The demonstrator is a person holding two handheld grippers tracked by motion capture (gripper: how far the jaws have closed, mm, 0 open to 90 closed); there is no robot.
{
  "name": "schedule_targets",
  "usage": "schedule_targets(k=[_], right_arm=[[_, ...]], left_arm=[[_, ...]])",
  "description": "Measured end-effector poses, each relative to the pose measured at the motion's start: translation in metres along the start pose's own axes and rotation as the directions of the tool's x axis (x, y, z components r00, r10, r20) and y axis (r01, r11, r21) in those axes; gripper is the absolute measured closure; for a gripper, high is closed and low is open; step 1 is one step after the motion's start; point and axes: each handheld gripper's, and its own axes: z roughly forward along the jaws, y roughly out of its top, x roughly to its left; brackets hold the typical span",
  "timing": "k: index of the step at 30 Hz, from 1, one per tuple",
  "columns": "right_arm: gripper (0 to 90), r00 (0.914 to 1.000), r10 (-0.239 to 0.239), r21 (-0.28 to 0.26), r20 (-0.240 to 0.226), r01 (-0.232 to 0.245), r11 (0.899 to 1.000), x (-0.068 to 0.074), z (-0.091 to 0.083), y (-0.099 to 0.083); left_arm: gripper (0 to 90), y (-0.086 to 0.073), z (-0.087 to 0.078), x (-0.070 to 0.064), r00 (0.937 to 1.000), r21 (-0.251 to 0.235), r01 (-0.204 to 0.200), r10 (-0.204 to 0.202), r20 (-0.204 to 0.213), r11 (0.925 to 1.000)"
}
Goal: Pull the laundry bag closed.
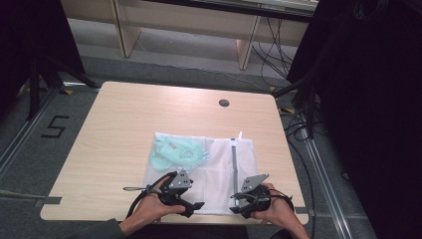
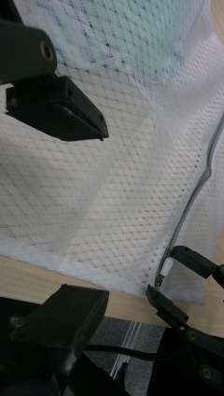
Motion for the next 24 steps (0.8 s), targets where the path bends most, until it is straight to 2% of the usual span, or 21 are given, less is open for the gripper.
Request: schedule_targets(k=[1,3,5,10,11,17,18,19,20,22,23,24], right_arm=[[48.1,0.9999,0.015,0.005,-0.001,-0.015,1.000,0.0014,0.0000,0.0002],[48.8,0.9998,0.018,0.008,-0.006,-0.018,1.000,0.0015,-0.0006,0.0007],[49.6,0.9999,0.013,0.011,-0.007,-0.013,1.000,0.0017,-0.0002,0.0011],[51.4,0.9998,0.012,0.014,-0.016,-0.012,1.000,0.0024,-0.0007,0.0010],[52.1,0.9998,0.010,0.012,-0.018,-0.010,1.000,0.0022,-0.0012,0.0009],[53.9,0.9999,0.003,0.014,-0.017,-0.002,1.000,0.0028,-0.0029,0.0008],[54.5,0.9999,0.000,0.014,-0.013,0.000,1.000,0.0028,-0.0026,0.0005],[55.4,0.9999,-0.001,0.015,-0.015,0.001,1.000,0.0028,-0.0028,0.0005],[56.0,0.9999,0.002,0.017,-0.016,-0.001,1.000,0.0031,-0.0031,0.0006],[57.4,0.9998,-0.007,0.014,-0.018,0.007,1.000,0.0031,-0.0037,0.0009],[57.9,0.9992,-0.034,0.008,-0.019,0.034,0.999,0.0016,-0.0035,0.0013],[58.5,0.9990,-0.039,0.003,-0.023,0.039,0.999,0.0015,-0.0028,0.0013]], left_arm=[[18.2,-0.0001,0.0000,-0.0002,1.0000,-0.001,0.003,-0.003,0.000,1.0000],[18.2,-0.0001,-0.0003,0.0008,0.9999,-0.001,-0.015,0.015,0.001,0.9999],[18.2,-0.0001,-0.0011,0.0007,0.9999,0.001,-0.015,0.015,-0.002,0.9999],[18.1,-0.0003,-0.0001,-0.0002,1.0000,-0.001,-0.005,0.005,0.000,1.0000],[18.1,-0.0009,0.0000,-0.0013,1.0000,-0.002,0.008,-0.008,-0.002,1.0000],[18.1,-0.0001,-0.0007,-0.0002,1.0000,0.003,-0.004,0.004,-0.005,1.0000],[18.1,0.0005,-0.0018,0.0002,0.9999,0.015,-0.005,0.005,0.010,0.9999],[18.1,0.0002,-0.0015,0.0000,0.9999,0.010,-0.006,0.006,0.008,0.9999],[18.1,-0.0008,-0.0001,-0.0015,0.9999,-0.004,0.011,-0.011,-0.003,0.9999],[18.1,-0.0011,-0.0002,-0.0014,1.0000,-0.002,0.009,-0.009,-0.002,1.0000],[18.1,-0.0010,-0.0002,-0.0012,1.0000,-0.002,0.006,-0.006,-0.003,1.0000],[18.1,-0.0004,-0.0005,-0.0003,1.0000,0.000,-0.008,0.008,-0.002,1.0000]])
